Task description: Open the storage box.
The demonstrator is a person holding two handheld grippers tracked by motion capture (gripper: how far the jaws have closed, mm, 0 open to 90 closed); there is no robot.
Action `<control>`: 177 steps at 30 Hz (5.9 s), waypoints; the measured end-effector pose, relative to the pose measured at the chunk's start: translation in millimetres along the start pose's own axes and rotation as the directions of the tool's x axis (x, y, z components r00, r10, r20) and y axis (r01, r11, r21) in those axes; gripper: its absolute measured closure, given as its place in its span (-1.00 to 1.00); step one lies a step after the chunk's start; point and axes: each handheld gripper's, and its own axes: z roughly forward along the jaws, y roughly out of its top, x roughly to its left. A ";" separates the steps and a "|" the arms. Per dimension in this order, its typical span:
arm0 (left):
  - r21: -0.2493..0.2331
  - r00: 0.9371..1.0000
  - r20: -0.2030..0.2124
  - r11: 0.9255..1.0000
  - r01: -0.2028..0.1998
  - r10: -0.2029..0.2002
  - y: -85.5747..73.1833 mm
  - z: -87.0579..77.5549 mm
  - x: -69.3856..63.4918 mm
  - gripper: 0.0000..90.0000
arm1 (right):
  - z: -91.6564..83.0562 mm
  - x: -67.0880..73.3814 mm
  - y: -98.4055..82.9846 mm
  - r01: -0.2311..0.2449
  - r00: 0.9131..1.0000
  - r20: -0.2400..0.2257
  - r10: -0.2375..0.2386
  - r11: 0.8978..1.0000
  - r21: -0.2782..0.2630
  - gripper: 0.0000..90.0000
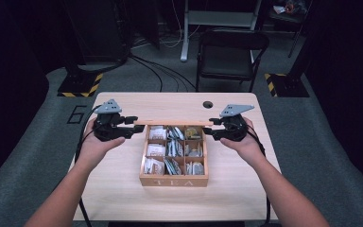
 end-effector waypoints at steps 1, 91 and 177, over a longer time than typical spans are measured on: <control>0.003 1.000 0.004 1.000 0.001 -0.001 0.8 -0.1 0.8 0.16 | 0.6 -1.1 0.8 -0.003 1.000 -0.002 0.003 1.000 -0.001 0.12; -0.023 0.979 -0.190 0.997 0.075 -0.078 8.3 59.6 38.2 0.38 | 40.2 -29.1 3.4 -0.175 0.976 0.117 0.183 0.982 -0.075 0.09; -0.018 0.968 -0.181 0.985 0.170 -0.171 12.9 67.0 69.5 0.34 | 73.5 -69.6 26.6 -0.212 0.967 0.146 0.208 0.977 0.009 0.47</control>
